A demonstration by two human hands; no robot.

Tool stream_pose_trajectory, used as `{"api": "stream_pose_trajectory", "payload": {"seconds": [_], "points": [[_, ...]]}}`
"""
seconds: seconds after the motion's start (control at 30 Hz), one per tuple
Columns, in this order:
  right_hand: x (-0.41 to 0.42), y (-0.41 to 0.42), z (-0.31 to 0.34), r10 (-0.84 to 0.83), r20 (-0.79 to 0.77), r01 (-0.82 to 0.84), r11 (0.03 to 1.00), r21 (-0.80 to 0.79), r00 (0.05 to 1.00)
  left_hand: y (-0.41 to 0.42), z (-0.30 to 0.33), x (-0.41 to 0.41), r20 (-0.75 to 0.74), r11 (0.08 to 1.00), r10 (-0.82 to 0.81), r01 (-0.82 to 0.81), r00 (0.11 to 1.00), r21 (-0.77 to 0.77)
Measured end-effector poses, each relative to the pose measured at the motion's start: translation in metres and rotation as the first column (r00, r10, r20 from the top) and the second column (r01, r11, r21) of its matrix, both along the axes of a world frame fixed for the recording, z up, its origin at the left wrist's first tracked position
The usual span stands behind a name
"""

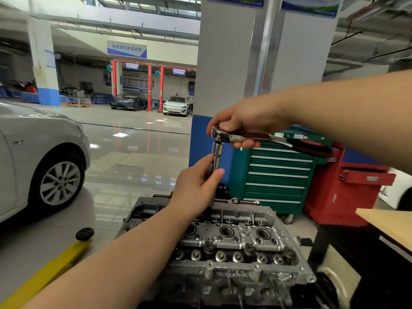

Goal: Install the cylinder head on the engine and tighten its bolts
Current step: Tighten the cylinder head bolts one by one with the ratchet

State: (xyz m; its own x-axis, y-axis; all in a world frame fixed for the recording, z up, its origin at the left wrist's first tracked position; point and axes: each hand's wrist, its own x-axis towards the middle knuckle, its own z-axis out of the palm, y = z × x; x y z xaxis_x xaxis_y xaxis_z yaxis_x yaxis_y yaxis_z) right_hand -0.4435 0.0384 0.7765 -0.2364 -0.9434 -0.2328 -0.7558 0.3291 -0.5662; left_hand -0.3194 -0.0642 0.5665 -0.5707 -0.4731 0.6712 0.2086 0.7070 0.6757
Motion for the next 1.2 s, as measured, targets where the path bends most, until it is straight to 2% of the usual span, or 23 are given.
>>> {"api": "stream_pose_trajectory", "payload": {"seconds": [0.13, 0.27, 0.43, 0.5, 0.67, 0.83, 0.97, 1.1, 1.2], "points": [[-0.005, -0.004, 0.01, 0.13, -0.044, -0.126, 0.988, 0.088, 0.991, 0.0, 0.001, 0.001, -0.014, 0.998, -0.035, 0.035, 0.999, 0.047], [-0.013, -0.012, 0.025, 0.156, 0.008, -0.153, 0.963, 0.221, 0.988, 0.005, 0.002, 0.003, -0.038, 0.973, -0.168, 0.172, 0.985, 0.156], [-0.013, -0.024, 0.033, 0.252, -0.014, -0.239, 0.931, 0.276, 0.968, 0.004, 0.005, 0.004, -0.092, 0.916, -0.278, 0.292, 0.956, 0.274], [-0.014, -0.03, 0.036, 0.294, -0.027, -0.27, 0.907, 0.323, 0.955, 0.003, 0.006, 0.005, -0.1, 0.899, -0.306, 0.322, 0.947, 0.298], [-0.025, -0.042, 0.035, 0.412, 0.051, -0.4, 0.836, 0.375, 0.91, 0.001, 0.005, 0.006, -0.094, 0.875, -0.373, 0.384, 0.923, 0.294], [-0.041, -0.051, 0.016, 0.453, 0.157, -0.479, 0.82, 0.313, 0.878, -0.005, 0.004, 0.005, -0.088, 0.855, -0.406, 0.412, 0.91, 0.314], [-0.044, -0.049, 0.009, 0.438, 0.07, -0.442, 0.872, 0.209, 0.896, -0.005, 0.001, 0.0, -0.062, 0.844, -0.417, 0.412, 0.907, 0.344], [-0.026, -0.028, -0.001, 0.283, -0.061, -0.277, 0.957, 0.092, 0.957, -0.006, -0.001, -0.002, 0.011, 0.864, -0.422, 0.399, 0.907, 0.307], [-0.006, -0.012, -0.015, 0.047, -0.23, -0.066, 0.995, -0.077, 0.972, -0.002, -0.003, -0.002, -0.009, 0.846, -0.432, 0.409, 0.902, 0.343]]}}
